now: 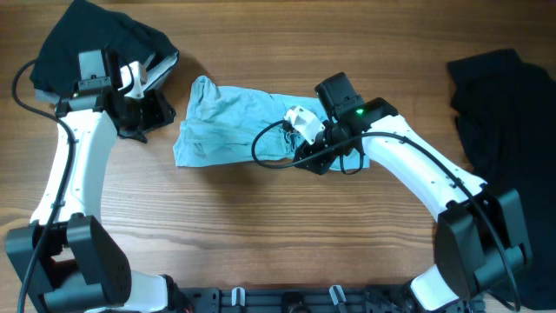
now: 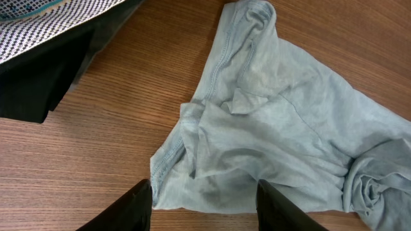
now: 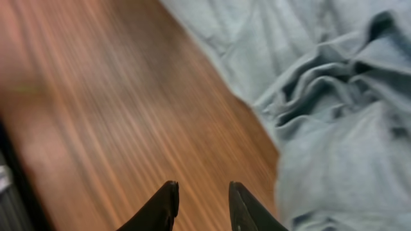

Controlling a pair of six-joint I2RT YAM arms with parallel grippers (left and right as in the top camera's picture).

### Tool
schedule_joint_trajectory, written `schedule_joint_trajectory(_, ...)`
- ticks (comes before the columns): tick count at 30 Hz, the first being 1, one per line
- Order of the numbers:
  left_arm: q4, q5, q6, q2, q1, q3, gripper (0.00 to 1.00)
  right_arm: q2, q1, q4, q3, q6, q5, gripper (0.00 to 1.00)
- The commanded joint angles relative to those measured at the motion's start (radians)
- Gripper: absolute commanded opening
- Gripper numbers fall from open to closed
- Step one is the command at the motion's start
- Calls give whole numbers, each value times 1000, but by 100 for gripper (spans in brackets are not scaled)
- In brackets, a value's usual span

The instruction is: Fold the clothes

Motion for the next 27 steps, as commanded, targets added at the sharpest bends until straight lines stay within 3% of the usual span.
schedule_joint_trajectory(1,2,13,20,-21,-1,10,52,-31,-37,61,16,89,172,30)
schedule_joint_trajectory(2,2,12,20,-21,-1,10,51,-42,-62,82,18,118,165,36)
schedule_joint_trajectory(4,2,13,20,-21,-1,10,52,-58,-103,99,18,185,166,74)
schedule_joint_trajectory(5,2,13,20,-21,-1,10,52,-60,-126,98,17,213,166,86)
schedule_joint_trajectory(6,2,12,20,-21,-1,10,52,-56,-141,92,15,241,165,90)
schedule_joint_trajectory(10,6,13,20,-21,-1,10,52,-5,-111,80,-16,242,106,89)
schedule_joint_trajectory(12,6,13,20,-21,-1,10,51,34,-77,90,-26,236,51,81)
schedule_joint_trajectory(13,6,12,20,-21,-1,10,51,45,-63,95,-26,236,39,60)
schedule_joint_trajectory(14,6,13,20,-21,-1,10,51,56,-48,99,-26,237,23,32)
schedule_joint_trajectory(16,5,13,20,-21,-1,10,51,56,-22,98,-26,237,-21,4)
schedule_joint_trajectory(21,-3,13,20,-21,-1,10,51,31,-2,47,-23,179,17,5)
schedule_joint_trajectory(22,-2,13,20,-21,-1,10,51,20,-2,42,-23,177,61,24)
schedule_joint_trajectory(23,1,13,20,-21,-1,10,51,2,-2,38,-23,148,103,49)
schedule_joint_trajectory(24,3,13,20,-21,-1,10,51,-12,-2,38,-23,120,119,55)
schedule_joint_trajectory(27,8,12,20,-21,-1,10,51,-99,-4,91,-10,123,179,54)
